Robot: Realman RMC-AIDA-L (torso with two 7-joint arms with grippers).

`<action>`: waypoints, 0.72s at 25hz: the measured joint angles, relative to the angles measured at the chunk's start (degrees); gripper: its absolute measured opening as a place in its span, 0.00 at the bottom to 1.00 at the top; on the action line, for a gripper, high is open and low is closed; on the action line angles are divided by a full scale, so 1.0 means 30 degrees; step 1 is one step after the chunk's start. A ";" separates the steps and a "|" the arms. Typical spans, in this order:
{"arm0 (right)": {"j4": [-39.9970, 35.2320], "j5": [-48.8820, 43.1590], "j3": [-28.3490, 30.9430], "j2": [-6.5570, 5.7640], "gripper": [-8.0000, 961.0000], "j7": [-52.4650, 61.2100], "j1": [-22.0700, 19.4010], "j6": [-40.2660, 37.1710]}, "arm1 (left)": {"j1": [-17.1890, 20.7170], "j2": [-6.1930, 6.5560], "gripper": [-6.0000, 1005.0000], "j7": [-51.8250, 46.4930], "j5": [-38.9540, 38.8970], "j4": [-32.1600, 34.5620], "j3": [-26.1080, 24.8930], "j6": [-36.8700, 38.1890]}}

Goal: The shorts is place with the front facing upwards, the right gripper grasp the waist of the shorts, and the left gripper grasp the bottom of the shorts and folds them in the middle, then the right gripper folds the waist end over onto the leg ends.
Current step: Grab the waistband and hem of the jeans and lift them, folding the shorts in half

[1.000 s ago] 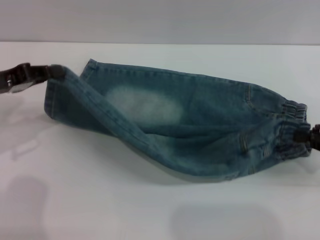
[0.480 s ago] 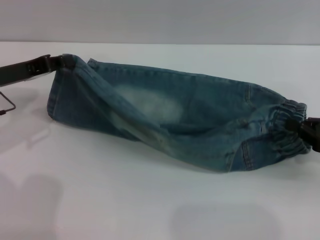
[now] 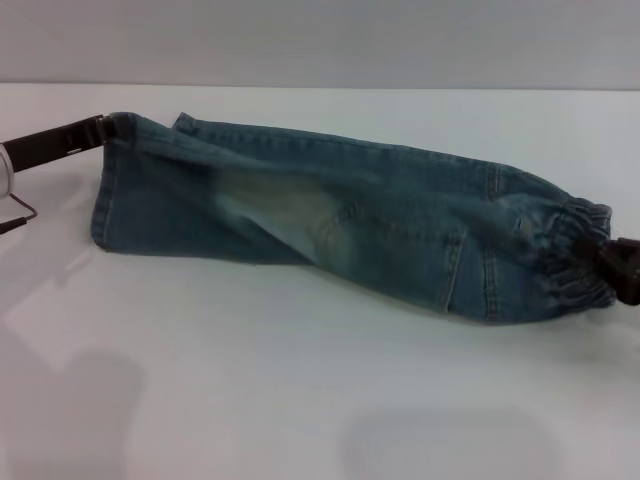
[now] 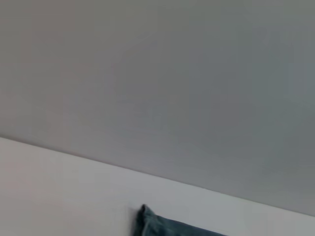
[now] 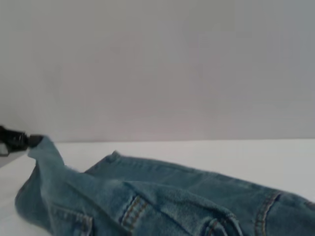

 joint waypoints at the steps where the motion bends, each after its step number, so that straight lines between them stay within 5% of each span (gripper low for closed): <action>1: 0.0002 0.0136 0.0000 0.0034 0.01 -0.0023 -0.0065 -0.0003 | -0.0018 -0.0014 0.14 0.0075 0.0007 0.0100 0.0000 -0.0212; 18: 0.0176 0.2331 0.0025 0.0128 0.01 0.0036 -0.0682 -0.1808 | -0.0768 -0.0067 0.14 0.1115 0.0005 0.0423 0.0001 -0.1045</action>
